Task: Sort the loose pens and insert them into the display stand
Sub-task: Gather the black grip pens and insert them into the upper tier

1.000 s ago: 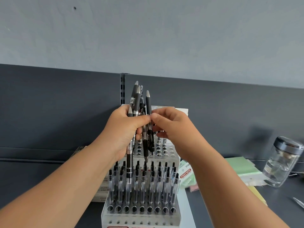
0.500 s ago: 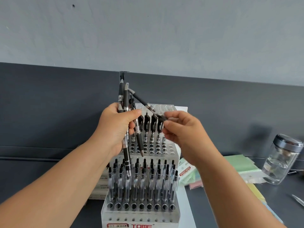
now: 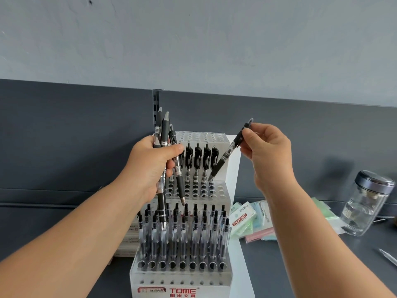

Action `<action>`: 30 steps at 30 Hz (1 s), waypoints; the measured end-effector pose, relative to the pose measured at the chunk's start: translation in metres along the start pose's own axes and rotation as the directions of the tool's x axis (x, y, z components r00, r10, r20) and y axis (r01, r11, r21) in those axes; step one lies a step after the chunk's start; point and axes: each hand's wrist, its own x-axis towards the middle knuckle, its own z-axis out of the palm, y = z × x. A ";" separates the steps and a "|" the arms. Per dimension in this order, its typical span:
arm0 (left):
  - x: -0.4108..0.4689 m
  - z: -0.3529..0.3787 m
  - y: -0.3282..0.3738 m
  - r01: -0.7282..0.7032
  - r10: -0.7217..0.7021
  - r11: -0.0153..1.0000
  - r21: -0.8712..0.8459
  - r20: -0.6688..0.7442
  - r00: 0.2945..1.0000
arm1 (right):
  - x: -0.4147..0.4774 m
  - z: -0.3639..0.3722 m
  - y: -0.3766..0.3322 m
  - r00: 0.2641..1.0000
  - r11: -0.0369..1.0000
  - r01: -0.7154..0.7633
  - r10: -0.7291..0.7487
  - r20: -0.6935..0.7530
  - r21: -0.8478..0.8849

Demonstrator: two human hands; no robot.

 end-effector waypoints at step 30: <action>-0.015 -0.012 0.009 -0.161 0.140 0.979 0.126 0.157 0.978 | -0.043 0.058 -0.012 0.934 0.930 0.148 -0.019 0.357 -0.337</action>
